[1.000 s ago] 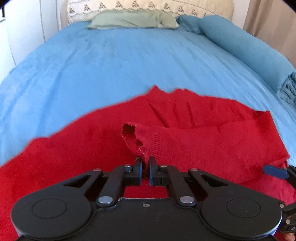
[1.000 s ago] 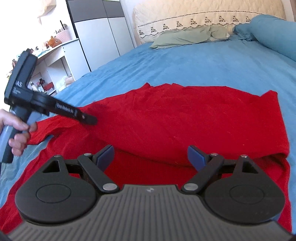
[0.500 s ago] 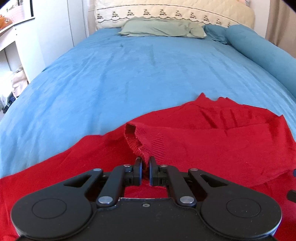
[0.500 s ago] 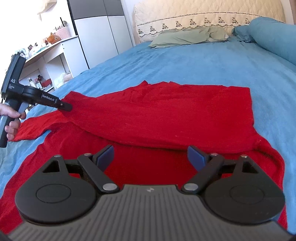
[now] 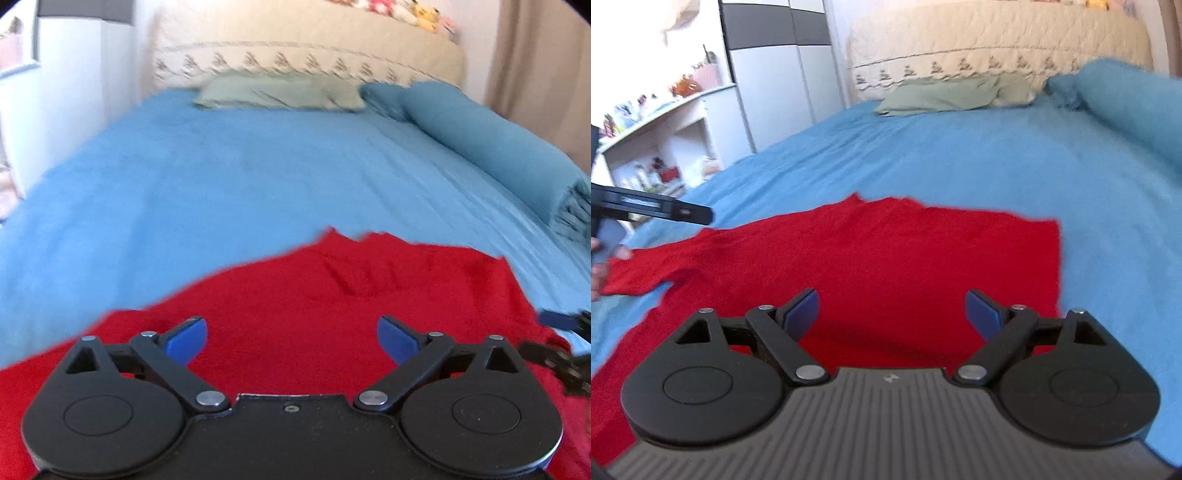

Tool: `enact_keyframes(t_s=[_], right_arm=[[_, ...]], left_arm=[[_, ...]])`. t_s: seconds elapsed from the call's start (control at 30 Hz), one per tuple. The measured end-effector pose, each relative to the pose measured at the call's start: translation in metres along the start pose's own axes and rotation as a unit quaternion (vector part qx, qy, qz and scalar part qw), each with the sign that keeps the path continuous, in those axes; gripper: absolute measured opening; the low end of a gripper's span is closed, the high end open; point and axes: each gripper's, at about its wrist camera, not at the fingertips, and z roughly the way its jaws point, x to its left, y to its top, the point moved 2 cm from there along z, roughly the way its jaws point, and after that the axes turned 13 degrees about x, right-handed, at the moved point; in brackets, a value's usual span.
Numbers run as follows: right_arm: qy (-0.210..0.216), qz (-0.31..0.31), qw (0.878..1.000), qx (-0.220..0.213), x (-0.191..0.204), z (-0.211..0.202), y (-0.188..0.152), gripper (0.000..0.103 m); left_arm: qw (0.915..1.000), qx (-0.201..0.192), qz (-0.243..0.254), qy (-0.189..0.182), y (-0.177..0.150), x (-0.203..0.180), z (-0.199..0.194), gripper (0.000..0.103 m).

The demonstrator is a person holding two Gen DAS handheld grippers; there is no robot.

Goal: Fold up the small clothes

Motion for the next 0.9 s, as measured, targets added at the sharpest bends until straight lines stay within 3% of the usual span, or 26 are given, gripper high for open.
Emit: enact_keyframes(t_s=[0.13,0.27,0.37,0.47,0.57,0.63,0.8,0.9], right_arm=[[-0.02,0.016,0.999,0.021,-0.019,0.027,0.008,0.102],[-0.067,0.016,0.997,0.044,-0.042,0.043,-0.008,0.101],[-0.056,0.003,0.998,0.035,-0.054,0.04,-0.021,0.101],[-0.058,-0.01,0.997,0.04,-0.053,0.041,-0.02,0.101],[-0.056,-0.01,0.998,0.037,-0.049,0.037,-0.014,0.102],[-0.043,-0.016,0.999,0.012,-0.042,0.03,-0.005,0.103],[-0.07,-0.025,0.997,0.01,-0.035,0.056,0.022,0.103],[-0.078,-0.001,0.997,0.012,-0.041,0.074,0.029,0.103]], left_arm=[[0.9995,0.029,0.013,-0.005,-0.005,-0.014,0.03,0.101],[0.9986,0.052,0.012,0.0,-0.026,-0.009,0.043,0.101],[0.998,0.064,0.002,0.002,-0.046,0.004,0.046,0.101],[0.9988,0.047,0.011,0.002,-0.055,0.006,0.034,0.101],[0.9997,0.015,0.008,-0.016,-0.049,0.01,0.019,0.101],[0.9998,0.001,0.004,-0.018,-0.038,0.014,0.018,0.101],[0.9981,0.006,-0.055,-0.027,-0.008,0.036,0.051,0.101],[0.9963,0.012,-0.077,-0.036,-0.007,0.049,0.067,0.101]])
